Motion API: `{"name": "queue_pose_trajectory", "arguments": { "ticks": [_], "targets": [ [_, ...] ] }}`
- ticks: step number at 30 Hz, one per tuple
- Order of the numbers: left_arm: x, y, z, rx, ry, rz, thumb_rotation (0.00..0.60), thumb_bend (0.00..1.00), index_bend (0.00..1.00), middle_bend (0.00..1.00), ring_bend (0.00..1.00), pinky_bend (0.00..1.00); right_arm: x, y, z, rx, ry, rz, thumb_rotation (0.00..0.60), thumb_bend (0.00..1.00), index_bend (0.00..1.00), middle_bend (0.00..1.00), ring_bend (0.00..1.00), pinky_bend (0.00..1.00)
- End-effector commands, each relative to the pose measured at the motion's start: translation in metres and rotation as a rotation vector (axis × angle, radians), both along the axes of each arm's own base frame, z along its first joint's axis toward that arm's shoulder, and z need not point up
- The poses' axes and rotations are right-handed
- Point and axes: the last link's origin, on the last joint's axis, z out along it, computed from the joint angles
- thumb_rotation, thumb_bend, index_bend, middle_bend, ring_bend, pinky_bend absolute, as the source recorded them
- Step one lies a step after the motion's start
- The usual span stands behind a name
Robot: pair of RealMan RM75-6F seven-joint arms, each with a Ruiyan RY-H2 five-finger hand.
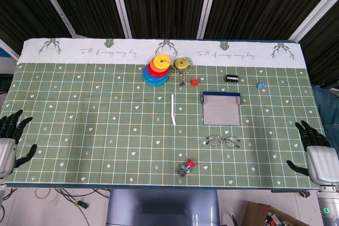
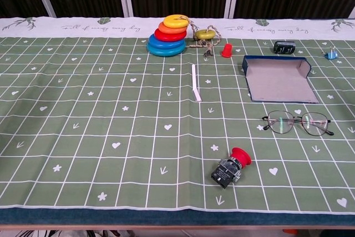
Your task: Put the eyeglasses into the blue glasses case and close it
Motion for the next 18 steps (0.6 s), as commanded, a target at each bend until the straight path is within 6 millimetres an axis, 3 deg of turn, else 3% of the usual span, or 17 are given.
{"name": "queue_pose_trajectory", "arguments": {
  "ticks": [1,8,13,18],
  "targets": [
    [0.0,0.0,0.0,-0.001,-0.001,0.002,0.6,0.31,0.13,0.0,0.0,0.0,-0.002,0.0,0.001,-0.008,-0.003,-0.015,0.6,0.12,0.01,0.06,0.13,0.21],
    [-0.001,0.0,0.003,0.012,-0.018,0.013,0.6,0.31,0.14,0.0,0.0,0.0,0.002,-0.001,-0.01,0.087,-0.062,-0.035,0.6,0.17,0.1,0.08,0.13,0.21],
    [-0.002,0.0,0.001,-0.011,-0.032,0.041,0.6,0.31,0.14,0.0,0.0,0.0,0.0,-0.028,-0.021,0.205,-0.231,-0.078,0.6,0.21,0.21,0.11,0.13,0.21],
    [-0.001,0.001,0.0,-0.01,-0.034,0.046,0.6,0.31,0.14,0.0,0.0,0.0,0.0,-0.06,-0.03,0.289,-0.221,-0.11,0.6,0.22,0.24,0.11,0.13,0.21]
  ]
}}
